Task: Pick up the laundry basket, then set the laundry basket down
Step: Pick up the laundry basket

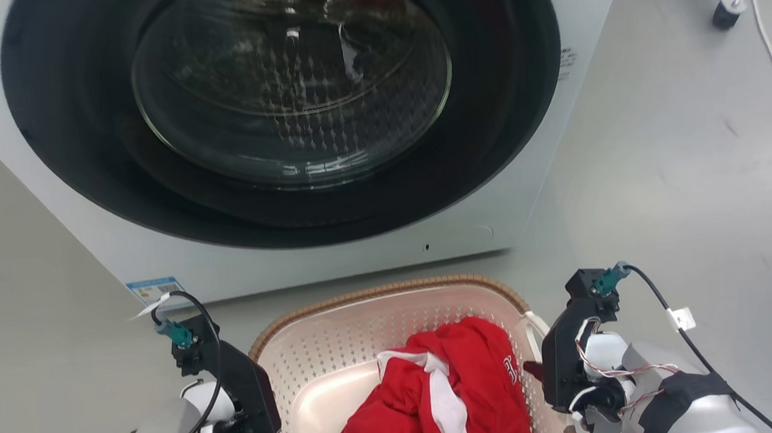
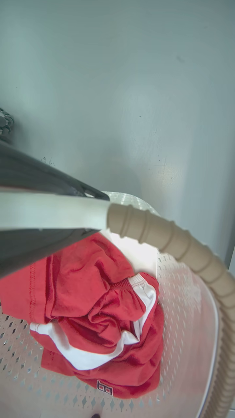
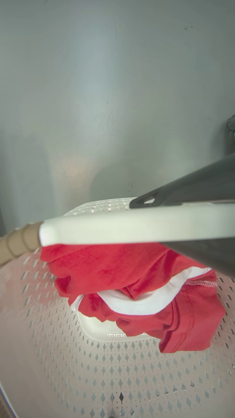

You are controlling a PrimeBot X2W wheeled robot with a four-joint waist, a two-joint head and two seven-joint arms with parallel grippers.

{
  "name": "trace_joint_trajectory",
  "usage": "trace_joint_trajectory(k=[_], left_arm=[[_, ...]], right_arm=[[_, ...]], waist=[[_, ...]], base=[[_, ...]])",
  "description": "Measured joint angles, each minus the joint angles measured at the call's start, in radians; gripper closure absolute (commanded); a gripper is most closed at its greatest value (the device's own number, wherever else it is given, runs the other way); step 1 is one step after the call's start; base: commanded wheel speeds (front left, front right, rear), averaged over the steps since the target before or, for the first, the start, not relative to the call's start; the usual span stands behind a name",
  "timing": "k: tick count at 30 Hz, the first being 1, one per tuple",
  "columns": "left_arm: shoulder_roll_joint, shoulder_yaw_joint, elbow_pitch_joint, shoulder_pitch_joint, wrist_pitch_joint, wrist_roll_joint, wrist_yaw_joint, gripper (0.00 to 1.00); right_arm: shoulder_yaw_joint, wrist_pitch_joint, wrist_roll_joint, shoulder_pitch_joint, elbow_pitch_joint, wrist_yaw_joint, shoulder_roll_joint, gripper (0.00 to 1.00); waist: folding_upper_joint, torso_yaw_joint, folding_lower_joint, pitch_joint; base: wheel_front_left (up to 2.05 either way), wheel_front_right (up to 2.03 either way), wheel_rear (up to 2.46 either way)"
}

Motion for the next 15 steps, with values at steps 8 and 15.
trace_joint_trajectory(k=[8, 15], left_arm=[[0.001, -0.007, 0.004, 0.06, 0.041, -0.033, 0.001, 1.0], [0.0, -0.014, 0.003, 0.093, 0.063, -0.047, 0.001, 1.0]], right_arm=[[0.017, 0.062, 0.044, 0.051, 0.014, 0.0, 0.002, 1.0], [0.026, 0.094, 0.069, 0.074, 0.029, 0.0, 0.003, 1.0]], waist=[[0.0, -0.007, 0.0001, -0.11], [0.0, -0.016, 0.0002, -0.168]], base=[[0.0, 0.0, 0.0], [0.0, 0.0, 0.0]])
